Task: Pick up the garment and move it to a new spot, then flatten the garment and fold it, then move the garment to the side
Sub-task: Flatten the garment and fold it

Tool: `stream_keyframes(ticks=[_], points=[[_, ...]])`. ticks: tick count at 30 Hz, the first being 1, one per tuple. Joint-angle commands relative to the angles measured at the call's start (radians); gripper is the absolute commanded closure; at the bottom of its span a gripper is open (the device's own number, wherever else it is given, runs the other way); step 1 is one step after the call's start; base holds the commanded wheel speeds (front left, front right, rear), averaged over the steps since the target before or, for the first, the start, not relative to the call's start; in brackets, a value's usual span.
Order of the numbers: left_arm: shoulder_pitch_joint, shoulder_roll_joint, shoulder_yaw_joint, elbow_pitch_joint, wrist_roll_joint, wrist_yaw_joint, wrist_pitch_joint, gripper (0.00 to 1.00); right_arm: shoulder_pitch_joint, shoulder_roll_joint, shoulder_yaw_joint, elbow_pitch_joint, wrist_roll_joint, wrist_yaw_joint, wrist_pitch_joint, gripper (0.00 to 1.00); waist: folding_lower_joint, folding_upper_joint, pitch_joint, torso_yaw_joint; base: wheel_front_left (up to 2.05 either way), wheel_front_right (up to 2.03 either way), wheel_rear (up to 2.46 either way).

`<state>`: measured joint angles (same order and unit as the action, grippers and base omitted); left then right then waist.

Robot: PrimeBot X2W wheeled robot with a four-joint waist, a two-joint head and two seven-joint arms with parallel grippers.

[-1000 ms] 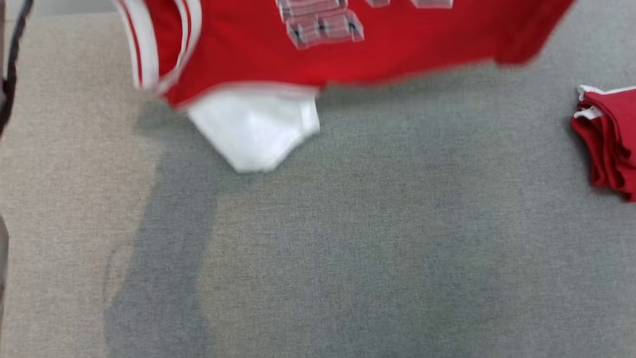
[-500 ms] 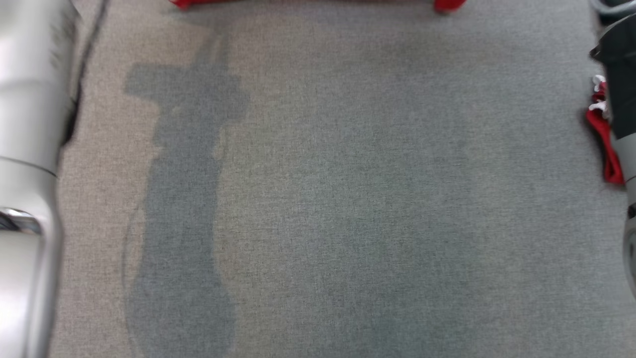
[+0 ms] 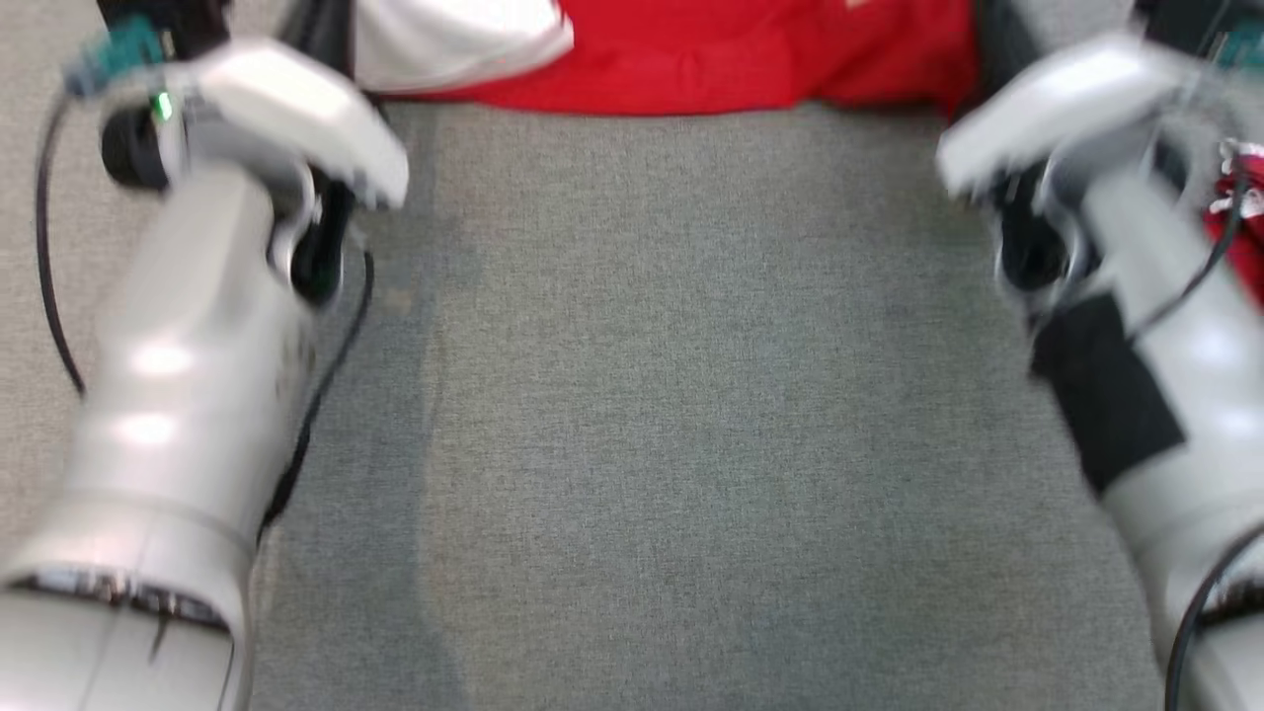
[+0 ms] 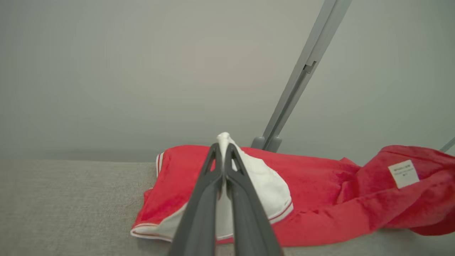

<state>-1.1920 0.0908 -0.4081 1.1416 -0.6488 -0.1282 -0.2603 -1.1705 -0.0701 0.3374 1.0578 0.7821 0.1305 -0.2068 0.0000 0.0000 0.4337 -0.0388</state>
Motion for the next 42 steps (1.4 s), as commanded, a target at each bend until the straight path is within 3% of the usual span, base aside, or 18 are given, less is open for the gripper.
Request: stream_keyframes(ticks=[1,10,17,23,29,35,42], points=[[0.087,0.026,0.022,-0.066,-0.015,-0.004,-0.005,1.0,0.11,-0.026,0.037,-0.053,0.045,0.0,-0.023,1.0,0.0,0.0,-0.02,0.004,0.0,0.0,0.0],[0.509,0.068,0.139,-0.371,0.059,-0.003,-0.005,1.0,0.492,-0.101,0.118,-0.272,0.205,0.0,-0.059,1.0,0.0,0.0,-0.108,0.001,0.0,0.0,0.0],[0.851,0.064,0.259,-0.651,0.137,0.018,-0.005,1.0,0.764,-0.148,0.071,-0.478,0.217,0.0,-0.059,1.0,0.0,0.0,-0.196,0.0,0.0,0.0,0.0],[1.103,0.067,0.275,-0.854,0.158,0.081,0.001,1.0,0.971,-0.172,0.028,-0.585,0.223,0.0,-0.059,1.0,0.0,0.0,-0.275,0.018,0.0,0.0,0.0],[1.322,0.084,0.274,-1.1,0.17,0.17,0.101,1.0,1.154,-0.202,-0.034,-0.681,0.169,0.0,-0.042,1.0,0.0,0.0,-0.337,0.033,0.0,0.0,0.0],[1.505,0.102,0.254,-1.329,0.181,0.251,0.229,1.0,1.32,-0.186,-0.162,-0.779,0.06,0.0,0.043,1.0,0.0,0.0,-0.387,0.04,0.0,0.0,0.0],[1.606,0.103,0.22,-1.485,0.194,0.303,0.32,1.0,1.485,-0.065,-0.354,-0.983,-0.096,0.0,0.22,1.0,0.0,0.0,-0.4,0.049,0.0,0.0,0.0]])
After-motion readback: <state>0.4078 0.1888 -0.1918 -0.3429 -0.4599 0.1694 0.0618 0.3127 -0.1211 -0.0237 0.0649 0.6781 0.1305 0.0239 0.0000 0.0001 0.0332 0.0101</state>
